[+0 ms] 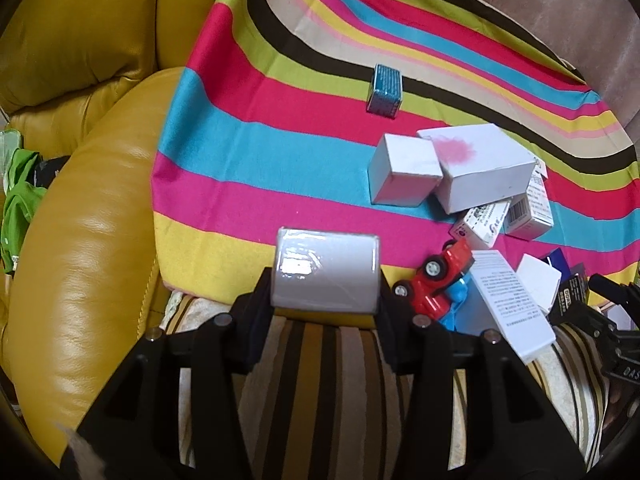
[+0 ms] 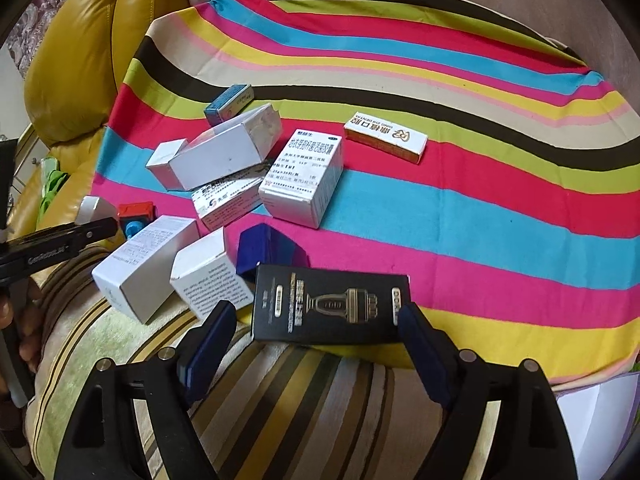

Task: Organize rigid objects
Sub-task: 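Grasp the black DORMI box with the right tool while the left tool holds its box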

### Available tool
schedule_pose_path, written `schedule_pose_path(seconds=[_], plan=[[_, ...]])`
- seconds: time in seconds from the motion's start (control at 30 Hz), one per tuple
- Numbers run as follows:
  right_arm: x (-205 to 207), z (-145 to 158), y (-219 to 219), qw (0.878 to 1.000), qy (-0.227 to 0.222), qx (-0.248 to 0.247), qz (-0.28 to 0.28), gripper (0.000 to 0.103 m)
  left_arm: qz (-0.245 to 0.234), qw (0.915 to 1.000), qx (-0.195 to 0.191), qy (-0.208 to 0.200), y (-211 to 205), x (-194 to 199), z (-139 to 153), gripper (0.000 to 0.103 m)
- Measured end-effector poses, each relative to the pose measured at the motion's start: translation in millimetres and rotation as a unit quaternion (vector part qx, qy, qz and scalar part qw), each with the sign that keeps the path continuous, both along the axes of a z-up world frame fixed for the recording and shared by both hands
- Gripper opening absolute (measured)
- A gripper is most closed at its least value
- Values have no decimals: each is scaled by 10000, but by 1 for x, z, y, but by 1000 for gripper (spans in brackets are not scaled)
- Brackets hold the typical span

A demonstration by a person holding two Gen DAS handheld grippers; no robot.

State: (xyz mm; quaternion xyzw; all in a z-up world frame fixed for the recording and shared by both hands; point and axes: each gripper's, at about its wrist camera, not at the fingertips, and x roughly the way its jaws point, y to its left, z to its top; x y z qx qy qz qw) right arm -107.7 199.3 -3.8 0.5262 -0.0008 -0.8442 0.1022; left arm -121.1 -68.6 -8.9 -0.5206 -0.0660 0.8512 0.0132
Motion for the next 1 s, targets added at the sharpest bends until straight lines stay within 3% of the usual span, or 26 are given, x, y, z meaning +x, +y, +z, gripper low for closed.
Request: schedule_pose_path(seconds=[0.43,0.53,0.7,0.93,0.97,1.0], plan=[[-9,-2,-1,9998,61,-136,115,89,-116,9976,219,646,14,25,26,50],[-7,-1,5,9995,65,-322,36,93,-204,9970,263,692,21,29,28,50],[-9,-4,4,9998,-33,-177,-25,98,-295,9967,191,735,29,32,31,50],[-15,-15,5,9994,-281,-189,-28,97,-467,9956,218,784,43,40,33,50],[-15,-15,5,9994,-269,-205,-28,94,-500,9954,199,796,47,41,34,50],[-14,-14,5,9995,-233,-196,-26,85,-521,9951,183,815,49,42,35,50]])
